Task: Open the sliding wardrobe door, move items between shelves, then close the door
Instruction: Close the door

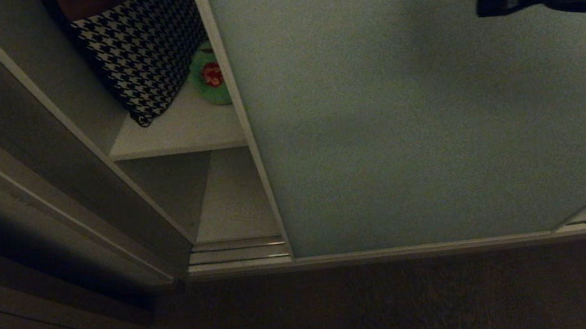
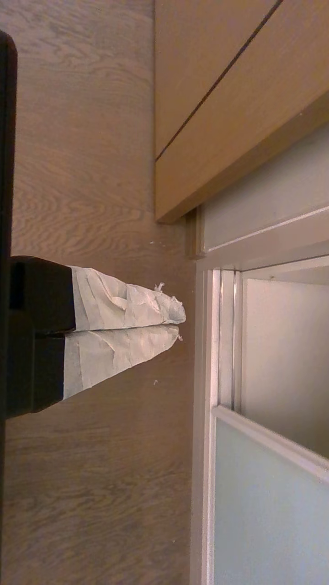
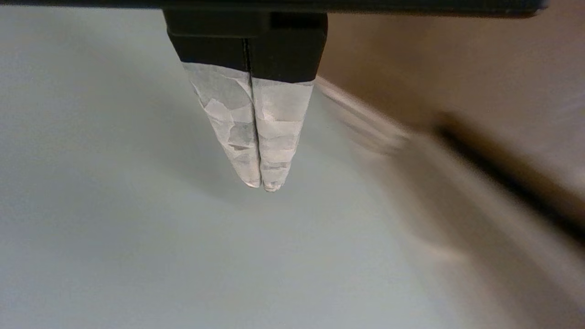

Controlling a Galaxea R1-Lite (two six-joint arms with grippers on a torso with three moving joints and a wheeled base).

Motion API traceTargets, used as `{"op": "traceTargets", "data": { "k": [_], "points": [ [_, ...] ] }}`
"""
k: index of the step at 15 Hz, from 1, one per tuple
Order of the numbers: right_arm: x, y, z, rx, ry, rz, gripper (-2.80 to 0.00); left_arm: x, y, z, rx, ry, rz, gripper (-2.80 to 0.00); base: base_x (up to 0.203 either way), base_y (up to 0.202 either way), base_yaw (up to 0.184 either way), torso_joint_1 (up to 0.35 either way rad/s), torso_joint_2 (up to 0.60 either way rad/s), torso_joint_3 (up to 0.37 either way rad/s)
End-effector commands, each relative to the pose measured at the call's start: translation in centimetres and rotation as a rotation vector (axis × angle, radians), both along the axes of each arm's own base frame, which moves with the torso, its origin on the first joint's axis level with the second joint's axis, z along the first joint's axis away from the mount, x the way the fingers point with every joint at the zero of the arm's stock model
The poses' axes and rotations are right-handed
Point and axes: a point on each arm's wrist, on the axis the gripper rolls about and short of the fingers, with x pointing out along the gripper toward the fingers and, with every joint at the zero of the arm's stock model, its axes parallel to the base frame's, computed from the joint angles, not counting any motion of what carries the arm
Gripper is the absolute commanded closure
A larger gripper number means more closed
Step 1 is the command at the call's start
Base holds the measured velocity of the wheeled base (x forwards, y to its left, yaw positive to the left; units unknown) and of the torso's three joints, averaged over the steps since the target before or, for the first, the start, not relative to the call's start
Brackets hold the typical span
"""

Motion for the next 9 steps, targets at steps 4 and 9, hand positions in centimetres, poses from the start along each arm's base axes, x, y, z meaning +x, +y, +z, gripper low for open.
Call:
{"op": "traceTargets", "data": {
  "k": [4, 9],
  "points": [
    [-5.0, -10.0, 0.3, 0.002, 0.053, -0.261, 0.0, 0.0, 0.0, 0.0, 0.0, 0.002, 0.001, 0.0, 0.0, 0.0, 0.0, 0.0, 0.0, 0.0],
    [-10.1, -15.1, -1.7, -0.074, 0.171, -0.451, 0.0, 0.0, 0.0, 0.0, 0.0, 0.002, -0.001, 0.0, 0.0, 0.0, 0.0, 0.0, 0.0, 0.0]
  ]
}}
